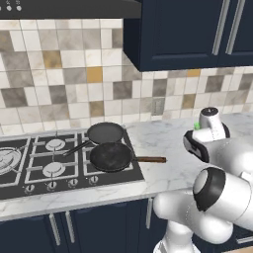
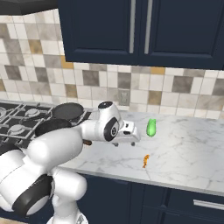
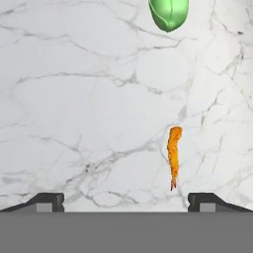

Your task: Place both pans onto different burners. Then place the corn and the shrimp on different pans.

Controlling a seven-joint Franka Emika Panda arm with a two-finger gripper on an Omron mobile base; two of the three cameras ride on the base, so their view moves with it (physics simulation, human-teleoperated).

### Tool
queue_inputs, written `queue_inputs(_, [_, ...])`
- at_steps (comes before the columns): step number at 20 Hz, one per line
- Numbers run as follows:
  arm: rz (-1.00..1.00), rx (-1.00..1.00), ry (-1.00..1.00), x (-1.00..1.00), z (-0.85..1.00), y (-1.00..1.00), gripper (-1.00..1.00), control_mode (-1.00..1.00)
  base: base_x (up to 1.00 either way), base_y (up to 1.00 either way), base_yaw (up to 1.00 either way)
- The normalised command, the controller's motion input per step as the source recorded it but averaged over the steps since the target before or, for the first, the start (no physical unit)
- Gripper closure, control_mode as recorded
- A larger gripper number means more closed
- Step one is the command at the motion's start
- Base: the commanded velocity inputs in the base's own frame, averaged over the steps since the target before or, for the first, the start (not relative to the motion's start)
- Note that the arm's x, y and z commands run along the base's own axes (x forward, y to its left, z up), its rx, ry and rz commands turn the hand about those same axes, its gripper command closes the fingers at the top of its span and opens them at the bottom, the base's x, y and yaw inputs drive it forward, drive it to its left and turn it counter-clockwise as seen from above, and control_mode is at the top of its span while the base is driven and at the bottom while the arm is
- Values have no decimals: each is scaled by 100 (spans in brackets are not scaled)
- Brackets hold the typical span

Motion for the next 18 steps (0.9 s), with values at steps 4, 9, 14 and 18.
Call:
queue_inputs(4, [-3, 0, 0, 0, -11, -36, -100, -100, 0, 0, 0])
queue_inputs(9, [0, 2, 0, 0, -17, -36, -100, -100, 0, 0, 0])
queue_inputs(14, [0, 3, 0, -2, -21, -36, -100, -100, 0, 0, 0])
queue_inputs(18, [0, 4, 0, 0, -16, -32, -100, -100, 0, 0, 0])
